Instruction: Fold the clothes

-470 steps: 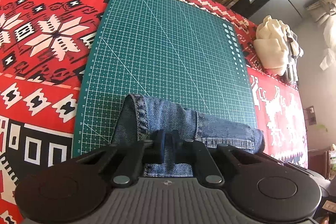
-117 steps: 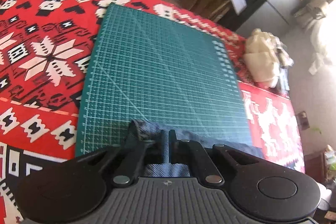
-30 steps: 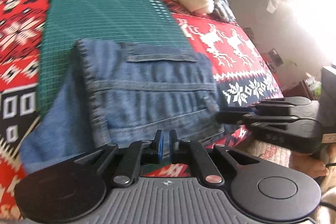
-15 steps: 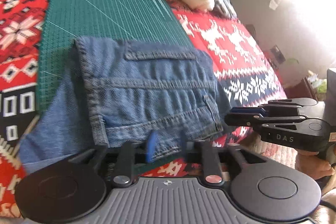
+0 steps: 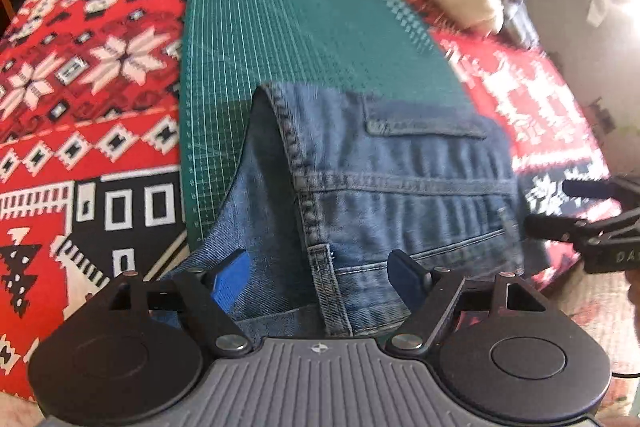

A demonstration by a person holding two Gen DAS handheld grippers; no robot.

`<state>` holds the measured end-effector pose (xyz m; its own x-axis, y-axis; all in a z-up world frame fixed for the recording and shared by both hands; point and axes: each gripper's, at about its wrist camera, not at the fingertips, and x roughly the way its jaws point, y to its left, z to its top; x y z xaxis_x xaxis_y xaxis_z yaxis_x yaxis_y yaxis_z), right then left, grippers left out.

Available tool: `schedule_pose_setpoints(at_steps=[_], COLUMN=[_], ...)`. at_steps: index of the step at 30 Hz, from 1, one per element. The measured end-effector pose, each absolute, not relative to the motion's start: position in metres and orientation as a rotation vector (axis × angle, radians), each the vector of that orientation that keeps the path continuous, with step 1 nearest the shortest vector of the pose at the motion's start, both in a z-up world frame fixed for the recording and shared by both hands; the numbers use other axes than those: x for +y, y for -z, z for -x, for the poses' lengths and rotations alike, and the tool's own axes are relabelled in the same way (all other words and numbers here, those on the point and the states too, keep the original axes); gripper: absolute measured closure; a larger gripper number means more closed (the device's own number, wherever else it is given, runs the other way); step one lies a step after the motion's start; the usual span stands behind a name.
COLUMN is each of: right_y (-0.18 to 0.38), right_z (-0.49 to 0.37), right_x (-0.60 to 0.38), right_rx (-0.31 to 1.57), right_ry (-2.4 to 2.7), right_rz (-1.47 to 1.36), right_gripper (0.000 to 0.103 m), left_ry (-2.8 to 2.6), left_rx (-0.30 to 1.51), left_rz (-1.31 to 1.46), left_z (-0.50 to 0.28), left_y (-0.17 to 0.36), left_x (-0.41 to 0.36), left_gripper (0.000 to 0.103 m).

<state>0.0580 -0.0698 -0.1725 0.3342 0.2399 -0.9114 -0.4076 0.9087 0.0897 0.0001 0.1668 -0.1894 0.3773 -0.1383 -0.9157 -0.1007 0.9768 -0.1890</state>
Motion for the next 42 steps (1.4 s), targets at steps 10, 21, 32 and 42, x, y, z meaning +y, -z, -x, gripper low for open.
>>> schedule_pose_setpoints(at_steps=[10,21,32,42], right_y=[0.201,0.213,0.212,0.210], right_z=[-0.078,-0.081,-0.077,-0.070], right_x=[-0.066,-0.083,-0.082,-0.088], right_rx=[1.265,1.279,1.213,1.159], right_ry=[-0.356,-0.367,-0.439,-0.439], right_rz=[0.206,0.076,0.113,0.062], right_gripper=[0.001,0.000,0.000,0.004], left_ry=[0.048,0.018,0.012,0.021], left_rx=[1.269,1.309,1.305,1.272], left_rz=[0.114,0.081,0.085,0.083], left_z=[-0.015,-0.024,-0.024,-0.018], left_y=[0.211,0.216,0.215,0.215], left_x=[0.148,0.143,0.141,0.140], left_gripper=[0.000,0.000,0.000,0.000])
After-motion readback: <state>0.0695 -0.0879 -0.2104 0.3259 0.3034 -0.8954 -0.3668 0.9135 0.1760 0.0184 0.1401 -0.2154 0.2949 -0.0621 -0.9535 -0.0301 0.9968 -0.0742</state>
